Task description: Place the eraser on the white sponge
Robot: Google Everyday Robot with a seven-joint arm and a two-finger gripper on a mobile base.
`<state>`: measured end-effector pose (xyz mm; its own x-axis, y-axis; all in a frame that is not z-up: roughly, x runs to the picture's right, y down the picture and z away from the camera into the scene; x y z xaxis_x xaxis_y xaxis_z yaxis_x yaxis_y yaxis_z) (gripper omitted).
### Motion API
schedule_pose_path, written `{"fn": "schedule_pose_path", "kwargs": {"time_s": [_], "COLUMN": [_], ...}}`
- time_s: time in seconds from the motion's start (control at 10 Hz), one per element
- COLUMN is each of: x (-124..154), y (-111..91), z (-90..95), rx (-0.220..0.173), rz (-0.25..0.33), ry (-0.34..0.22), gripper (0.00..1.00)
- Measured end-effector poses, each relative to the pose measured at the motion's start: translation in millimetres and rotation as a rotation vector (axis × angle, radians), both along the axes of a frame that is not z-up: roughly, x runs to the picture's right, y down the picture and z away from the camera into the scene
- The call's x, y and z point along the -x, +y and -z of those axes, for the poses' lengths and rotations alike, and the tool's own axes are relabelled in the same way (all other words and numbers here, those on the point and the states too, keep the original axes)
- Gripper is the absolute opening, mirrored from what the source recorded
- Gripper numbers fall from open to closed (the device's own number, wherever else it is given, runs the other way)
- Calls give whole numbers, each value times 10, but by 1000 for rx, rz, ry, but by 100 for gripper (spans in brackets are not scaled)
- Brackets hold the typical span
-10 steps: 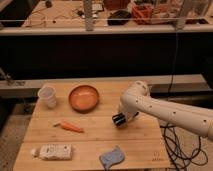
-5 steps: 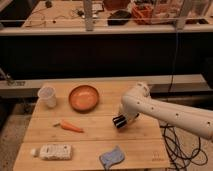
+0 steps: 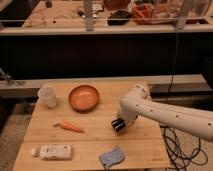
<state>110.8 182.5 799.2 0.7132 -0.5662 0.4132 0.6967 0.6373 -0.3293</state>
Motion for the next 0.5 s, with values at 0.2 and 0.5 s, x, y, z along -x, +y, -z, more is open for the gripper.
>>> {"fn": "schedule_pose_path", "kwargs": {"time_s": [0.2,0.5], "x": [31,35], "y": [45,160], "z": [26,100], "rx": [3,9], "rz": [12,28], "ry": [-10,-19], "gripper": [3,3]}}
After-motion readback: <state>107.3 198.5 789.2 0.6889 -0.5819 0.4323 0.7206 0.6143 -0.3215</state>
